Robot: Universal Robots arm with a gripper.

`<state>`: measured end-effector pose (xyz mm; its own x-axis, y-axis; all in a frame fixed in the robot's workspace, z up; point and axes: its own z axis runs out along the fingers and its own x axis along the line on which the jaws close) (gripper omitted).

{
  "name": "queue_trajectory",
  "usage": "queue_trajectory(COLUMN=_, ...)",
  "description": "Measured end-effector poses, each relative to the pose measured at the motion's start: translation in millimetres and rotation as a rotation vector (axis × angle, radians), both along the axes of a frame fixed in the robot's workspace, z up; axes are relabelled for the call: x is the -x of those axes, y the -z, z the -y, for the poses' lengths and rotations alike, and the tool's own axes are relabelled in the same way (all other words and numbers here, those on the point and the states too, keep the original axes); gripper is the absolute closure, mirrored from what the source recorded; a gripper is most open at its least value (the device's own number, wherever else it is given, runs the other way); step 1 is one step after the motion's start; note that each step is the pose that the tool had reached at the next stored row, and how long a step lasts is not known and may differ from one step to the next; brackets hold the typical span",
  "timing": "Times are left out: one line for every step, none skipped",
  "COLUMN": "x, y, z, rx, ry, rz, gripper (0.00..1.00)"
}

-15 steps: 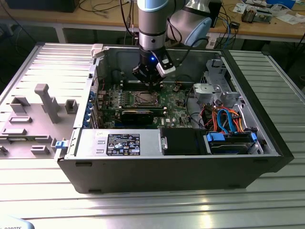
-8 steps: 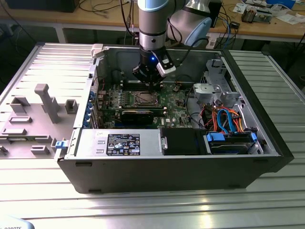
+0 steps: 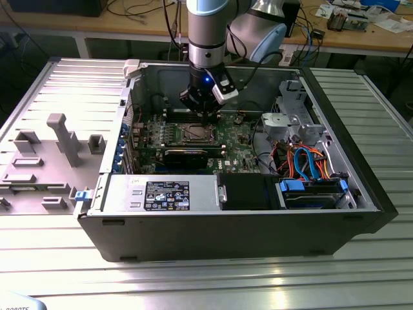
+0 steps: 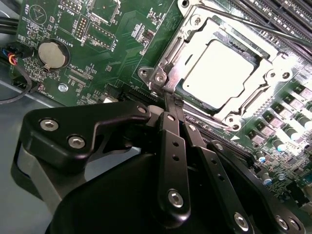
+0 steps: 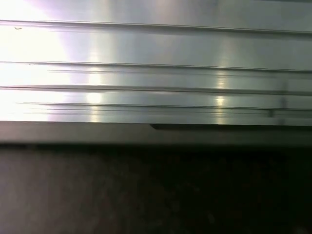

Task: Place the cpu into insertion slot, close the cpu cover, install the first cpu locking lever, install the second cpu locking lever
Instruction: 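Install the first cpu locking lever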

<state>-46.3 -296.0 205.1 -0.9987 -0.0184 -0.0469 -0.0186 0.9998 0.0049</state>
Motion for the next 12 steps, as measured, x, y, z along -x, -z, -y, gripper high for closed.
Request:
queue_trajectory(x=-0.2, y=0.1, z=0.0, rx=0.0011, ry=0.000, rz=-0.0001, gripper=0.89)
queue_trajectory(x=-0.2, y=0.2, z=0.0, rx=0.0012, ry=0.000, rz=0.0000, gripper=0.89)
queue_trajectory(x=-0.2, y=0.2, z=0.0, rx=0.0017, ry=0.000, rz=0.0000, gripper=0.89)
queue_trajectory(x=-0.3, y=0.4, z=0.0, rx=0.0026, ry=0.000, rz=0.0001, gripper=0.89)
queue_trajectory(x=-0.3, y=0.7, z=0.0, rx=0.0041, ry=0.000, rz=0.0002, gripper=0.89)
queue_trajectory(x=-0.2, y=0.9, z=0.0, rx=0.0055, ry=0.000, rz=0.0002, gripper=0.89)
queue_trajectory(x=-0.3, y=1.3, z=0.0, rx=0.0075, ry=0.000, rz=0.0000, gripper=0.89)
queue_trajectory(x=-0.2, y=1.9, z=0.0, rx=0.0088, ry=0.000, rz=0.0001, gripper=0.89)
queue_trajectory(x=-0.3, y=2.6, z=0.0, rx=0.0096, ry=0.000, rz=0.0001, gripper=0.89)
queue_trajectory(x=-0.3, y=3.2, z=0.0, rx=0.0100, ry=0.000, rz=-0.0001, gripper=0.89)
queue_trajectory(x=-0.2, y=3.4, z=0.0, rx=0.0102, ry=0.000, rz=-0.0001, gripper=0.89)
queue_trajectory(x=-0.2, y=3.5, z=0.1, rx=0.0102, ry=0.000, rz=-0.0001, gripper=0.89)
